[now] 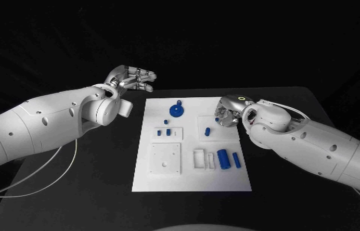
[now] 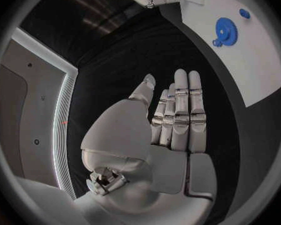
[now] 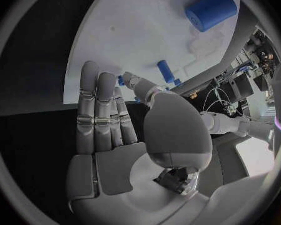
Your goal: Assemble the parts on the task board
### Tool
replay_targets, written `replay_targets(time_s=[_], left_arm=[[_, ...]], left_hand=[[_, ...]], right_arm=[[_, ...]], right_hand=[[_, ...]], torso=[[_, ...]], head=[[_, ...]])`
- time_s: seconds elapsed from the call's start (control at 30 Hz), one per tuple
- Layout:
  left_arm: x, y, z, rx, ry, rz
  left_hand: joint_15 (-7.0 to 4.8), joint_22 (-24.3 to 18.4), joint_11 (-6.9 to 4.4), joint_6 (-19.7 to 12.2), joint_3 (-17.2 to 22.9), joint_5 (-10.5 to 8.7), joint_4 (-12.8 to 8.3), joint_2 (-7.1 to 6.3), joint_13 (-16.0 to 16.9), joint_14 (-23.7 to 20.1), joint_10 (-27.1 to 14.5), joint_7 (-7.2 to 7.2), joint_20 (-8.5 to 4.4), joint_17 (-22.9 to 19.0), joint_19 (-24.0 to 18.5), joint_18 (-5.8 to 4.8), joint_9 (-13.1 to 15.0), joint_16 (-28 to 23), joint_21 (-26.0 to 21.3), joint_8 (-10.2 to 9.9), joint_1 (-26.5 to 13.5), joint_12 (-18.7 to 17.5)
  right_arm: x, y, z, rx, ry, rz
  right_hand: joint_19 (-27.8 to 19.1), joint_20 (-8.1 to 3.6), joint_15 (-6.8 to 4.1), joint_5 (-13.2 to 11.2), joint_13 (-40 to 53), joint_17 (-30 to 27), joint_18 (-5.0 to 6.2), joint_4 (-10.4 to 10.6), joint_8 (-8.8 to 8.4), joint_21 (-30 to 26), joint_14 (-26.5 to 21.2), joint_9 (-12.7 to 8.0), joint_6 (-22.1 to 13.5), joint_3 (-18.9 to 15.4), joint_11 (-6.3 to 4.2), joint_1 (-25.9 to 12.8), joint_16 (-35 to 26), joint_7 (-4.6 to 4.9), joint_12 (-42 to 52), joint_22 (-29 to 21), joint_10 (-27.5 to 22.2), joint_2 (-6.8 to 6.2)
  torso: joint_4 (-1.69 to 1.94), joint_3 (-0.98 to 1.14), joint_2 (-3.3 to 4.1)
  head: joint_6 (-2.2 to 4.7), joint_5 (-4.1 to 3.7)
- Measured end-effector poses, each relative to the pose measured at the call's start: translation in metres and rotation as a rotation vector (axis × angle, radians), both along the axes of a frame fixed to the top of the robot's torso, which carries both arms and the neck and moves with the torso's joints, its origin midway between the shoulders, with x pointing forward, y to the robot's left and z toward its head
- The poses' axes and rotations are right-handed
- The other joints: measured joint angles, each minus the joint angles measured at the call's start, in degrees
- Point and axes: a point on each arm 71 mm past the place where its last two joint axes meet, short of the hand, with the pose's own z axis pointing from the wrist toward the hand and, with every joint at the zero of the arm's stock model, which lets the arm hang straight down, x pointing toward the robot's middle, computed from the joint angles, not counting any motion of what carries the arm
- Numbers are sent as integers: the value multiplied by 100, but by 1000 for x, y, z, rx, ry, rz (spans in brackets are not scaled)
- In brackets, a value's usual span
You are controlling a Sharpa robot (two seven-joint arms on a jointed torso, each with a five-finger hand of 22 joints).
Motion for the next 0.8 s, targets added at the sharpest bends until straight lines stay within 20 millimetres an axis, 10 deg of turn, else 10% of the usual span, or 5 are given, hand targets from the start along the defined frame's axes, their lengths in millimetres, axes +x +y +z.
replay_targets(time_s=[0.8], left_arm=[[1,0,-1,5,12,6]], left_hand=[[-20,-55,12,0,1,0,31,0,0,20,-30,0,19,7,19,0,-1,0,0,0,0,0]], right_arm=[[2,9,-4,3,7,11]], right_hand=[[3,-44,-16,-67,15,2,-44,16,0,-54,-17,6,107,47,-40,16,144,-28,2,368,106,80]], torso=[[1,5,-1]], head=[[-20,16]])
